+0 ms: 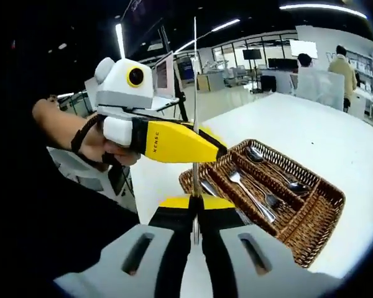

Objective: Arrange the knives, forks, and spoons in their matching storage slots by inserting each utensil handle-first until every utensil is classified and aligned in the correct compartment

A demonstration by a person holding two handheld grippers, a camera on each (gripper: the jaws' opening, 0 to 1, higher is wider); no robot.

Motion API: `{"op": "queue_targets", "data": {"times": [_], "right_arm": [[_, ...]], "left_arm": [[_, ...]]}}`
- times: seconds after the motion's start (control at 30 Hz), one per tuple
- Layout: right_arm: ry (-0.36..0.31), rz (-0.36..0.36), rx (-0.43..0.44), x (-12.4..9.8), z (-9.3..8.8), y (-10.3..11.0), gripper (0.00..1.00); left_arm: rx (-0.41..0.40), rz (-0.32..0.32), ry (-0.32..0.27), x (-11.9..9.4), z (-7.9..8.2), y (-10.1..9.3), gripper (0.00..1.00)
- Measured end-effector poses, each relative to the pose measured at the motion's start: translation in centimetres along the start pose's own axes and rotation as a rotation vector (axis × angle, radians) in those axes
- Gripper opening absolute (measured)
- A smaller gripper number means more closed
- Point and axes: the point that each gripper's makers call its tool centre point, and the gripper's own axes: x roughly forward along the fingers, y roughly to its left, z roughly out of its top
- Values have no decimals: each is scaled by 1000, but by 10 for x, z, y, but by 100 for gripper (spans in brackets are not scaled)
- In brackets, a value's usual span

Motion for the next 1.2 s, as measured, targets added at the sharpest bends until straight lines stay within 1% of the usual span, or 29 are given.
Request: {"op": "queue_targets", "data": {"times": [0.03, 0.13, 0.17, 0.2, 0.23, 0.27, 0.3, 0.33, 0.37, 0.43, 0.47, 0.5, 0.57, 0.6, 0.63, 0.67, 0.7, 0.73, 0.77, 0.8, 0.83, 0.87, 0.9, 0.93, 0.97, 1.0, 1.07, 1.13, 1.2], "right_arm": [[12, -1, -19, 0, 0, 0, 2], [38, 3, -77, -1, -1, 0, 1], [69, -1, -132, -3, -3, 0, 1], [88, 15, -152, -4, -5, 1, 1], [98, 15, -157, -5, -6, 1, 1], [124, 16, -185, -8, -9, 0, 1], [143, 23, -193, -9, -12, 1, 1], [155, 27, -194, -10, -13, 1, 1], [166, 31, -196, -11, -15, 0, 1], [186, 36, -192, -14, -17, 0, 1], [196, 39, -207, -16, -18, -2, 1], [204, 39, -222, -17, -19, -3, 1], [226, 34, -236, -22, -19, -5, 1], [230, 25, -243, -24, -17, -7, 1], [234, 21, -246, -25, -16, -9, 1], [242, 9, -259, -28, -15, -12, 1], [251, -3, -275, -29, -15, -15, 1], [264, -15, -310, -31, -14, -19, 1], [275, -33, -352, -33, -13, -24, 1], [288, -47, -370, -34, -14, -27, 1], [301, -50, -367, -36, -15, -28, 1], [318, -55, -381, -38, -14, -30, 1], [320, -59, -391, -39, -13, -31, 1], [326, -63, -403, -40, -13, -32, 1], [339, -63, -413, -42, -13, -34, 1], [342, -67, -426, -43, -12, -35, 1], [354, -71, -446, -44, -10, -37, 1], [367, -76, -489, -44, -8, -40, 1], [398, -89, -532, -42, -6, -43, 1]], "left_arm": [[15, 0, 1, -1, -1, -1, 8], [23, -4, 8, -5, -1, -1, 9], [29, 1, 8, -9, 1, 0, 10], [27, 2, 17, -10, 0, 1, 13], [28, 2, 25, -13, 0, 2, 15], [51, 11, 22, -17, 2, 4, 17], [71, 19, 27, -20, 3, 6, 21], [92, 26, 44, -23, 2, 9, 24], [117, 29, 82, -27, -3, 12, 26], [132, 29, 85, -33, -3, 13, 29], [144, 34, 96, -38, -3, 15, 31], [158, 46, 113, -42, -4, 18, 35], [230, 95, 146, -51, -5, 28, 42], [273, 127, 163, -57, -6, 34, 49], [310, 177, 166, -62, -4, 42, 57], [363, 240, 174, -69, -1, 53, 67], [376, 257, 176, -71, 0, 56, 80], [402, 317, 193, -81, 1, 65, 87], [418, 347, 197, -87, 3, 70, 91], [426, 384, 193, -94, 7, 76, 95], [424, 423, 185, -103, 11, 82, 100], [427, 445, 187, -110, 12, 87, 99], [428, 453, 180, -117, 15, 89, 99], [418, 457, 178, -121, 16, 90, 99], [402, 488, 171, -130, 19, 97, 99], [394, 504, 169, -135, 20, 101, 99], [379, 520, 176, -144, 21, 104, 99], [397, 537, 172, -153, 24, 107, 99], [407, 549, 180, -160, 24, 110, 99]]}}
